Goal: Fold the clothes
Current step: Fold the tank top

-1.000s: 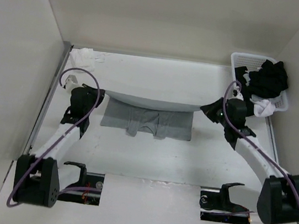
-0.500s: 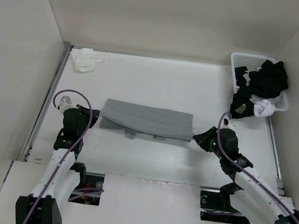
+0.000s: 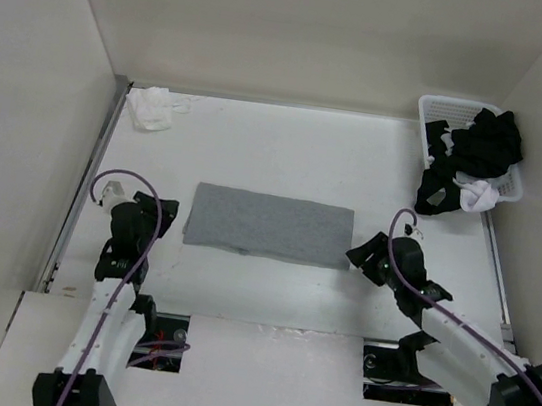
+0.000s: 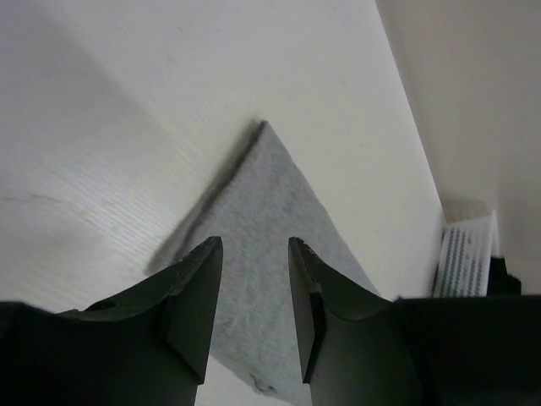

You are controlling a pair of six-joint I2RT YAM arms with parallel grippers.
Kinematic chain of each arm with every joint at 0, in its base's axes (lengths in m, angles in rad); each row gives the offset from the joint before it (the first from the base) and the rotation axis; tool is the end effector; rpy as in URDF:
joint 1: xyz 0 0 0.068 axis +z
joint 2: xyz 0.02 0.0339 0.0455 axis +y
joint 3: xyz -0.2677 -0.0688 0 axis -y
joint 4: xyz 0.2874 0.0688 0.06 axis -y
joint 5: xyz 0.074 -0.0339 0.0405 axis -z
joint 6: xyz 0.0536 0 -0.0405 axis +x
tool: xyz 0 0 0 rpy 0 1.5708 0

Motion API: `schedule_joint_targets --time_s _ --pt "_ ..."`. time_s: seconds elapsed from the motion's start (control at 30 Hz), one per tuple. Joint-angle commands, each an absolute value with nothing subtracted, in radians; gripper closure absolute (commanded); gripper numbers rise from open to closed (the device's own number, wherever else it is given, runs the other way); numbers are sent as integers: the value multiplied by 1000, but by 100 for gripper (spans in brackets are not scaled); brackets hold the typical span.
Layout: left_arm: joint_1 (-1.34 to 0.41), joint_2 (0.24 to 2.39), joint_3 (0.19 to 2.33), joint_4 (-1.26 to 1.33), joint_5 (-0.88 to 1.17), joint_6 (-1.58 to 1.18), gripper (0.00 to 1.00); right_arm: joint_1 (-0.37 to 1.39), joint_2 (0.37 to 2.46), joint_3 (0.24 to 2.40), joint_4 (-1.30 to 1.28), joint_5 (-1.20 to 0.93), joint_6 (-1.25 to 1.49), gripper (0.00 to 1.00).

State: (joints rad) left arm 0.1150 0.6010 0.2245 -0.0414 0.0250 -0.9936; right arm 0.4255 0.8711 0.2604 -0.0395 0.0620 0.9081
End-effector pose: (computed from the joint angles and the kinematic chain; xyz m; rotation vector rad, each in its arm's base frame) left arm 0.2039 0.0222 0.1632 -1.0583 1.7411 -0.5864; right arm 0.2008 0.0874 0.1255 0.5844 2.2267 0.6498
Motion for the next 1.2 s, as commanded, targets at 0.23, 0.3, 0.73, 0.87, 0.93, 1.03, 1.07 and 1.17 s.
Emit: schedule_joint_targets --time_s 0.23,0.3,0.73,0.87,0.93,1.03,1.07,1.17 --pt "-542 1023 423 307 -296 -948 65 386 1270 391 239 20 876 48" --pt "-599 1089 451 342 -311 -930 65 387 1313 391 276 -8 902 52" --pt "-636 1052 515 390 -295 -862 67 393 1470 333 531 1 1092 95" --pt "-639 1048 545 380 -287 -835 67 398 1343 282 537 89 1091 100" --pt "-648 1061 557 382 -284 -834 67 393 1225 256 462 103 1080 100" --pt "-673 1092 566 393 -282 -835 67 361 1009 251 280 126 993 100" --pt "-680 1104 571 393 -284 -834 67 354 936 270 191 139 948 100" --pt "-683 1120 574 399 -282 -836 67 366 777 374 -51 205 832 100"
